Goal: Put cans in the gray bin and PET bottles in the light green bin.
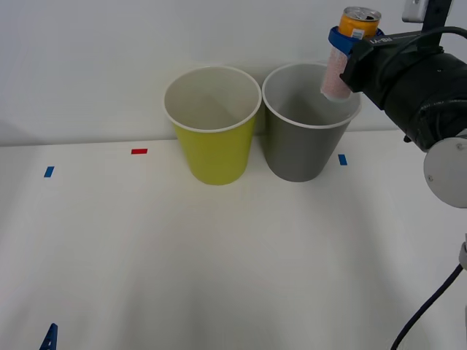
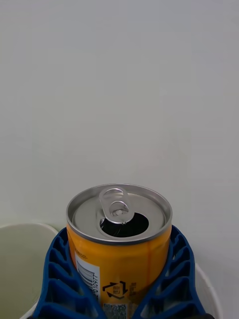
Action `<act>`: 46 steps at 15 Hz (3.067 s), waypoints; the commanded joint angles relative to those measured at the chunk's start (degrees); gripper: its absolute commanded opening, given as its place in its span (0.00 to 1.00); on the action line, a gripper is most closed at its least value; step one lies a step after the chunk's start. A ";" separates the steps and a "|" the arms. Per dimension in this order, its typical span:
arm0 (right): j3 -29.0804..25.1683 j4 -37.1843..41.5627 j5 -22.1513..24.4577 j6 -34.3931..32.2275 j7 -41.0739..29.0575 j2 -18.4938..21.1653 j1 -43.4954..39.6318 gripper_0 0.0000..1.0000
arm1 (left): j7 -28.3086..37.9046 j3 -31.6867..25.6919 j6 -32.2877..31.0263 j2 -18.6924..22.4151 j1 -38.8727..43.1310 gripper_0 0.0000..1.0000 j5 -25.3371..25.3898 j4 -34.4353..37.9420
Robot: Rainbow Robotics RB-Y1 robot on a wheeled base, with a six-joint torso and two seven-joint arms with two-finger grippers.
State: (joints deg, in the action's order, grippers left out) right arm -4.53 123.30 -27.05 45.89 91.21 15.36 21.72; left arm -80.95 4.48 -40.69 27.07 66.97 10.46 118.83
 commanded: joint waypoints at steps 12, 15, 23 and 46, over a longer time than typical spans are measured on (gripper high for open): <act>5.68 -21.08 -9.07 -16.71 5.56 7.67 8.51 0.00 | 0.00 0.00 0.00 0.00 0.00 1.00 0.00 0.00; 5.94 -21.08 -9.60 -16.71 5.65 7.58 8.51 0.00 | 0.00 0.00 0.00 0.00 0.00 1.00 0.00 0.00; 6.11 -21.08 -10.04 -16.71 5.74 7.75 8.43 0.40 | 0.00 0.00 0.00 0.00 0.00 1.00 0.00 0.00; -0.21 1.24 -8.55 4.47 -4.46 9.51 0.87 1.00 | 0.00 0.00 0.00 0.00 0.00 1.00 0.00 0.00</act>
State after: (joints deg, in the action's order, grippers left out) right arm -3.73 120.32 -36.41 48.93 90.55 24.40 25.92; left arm -80.95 4.48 -40.69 27.07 66.97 10.46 118.83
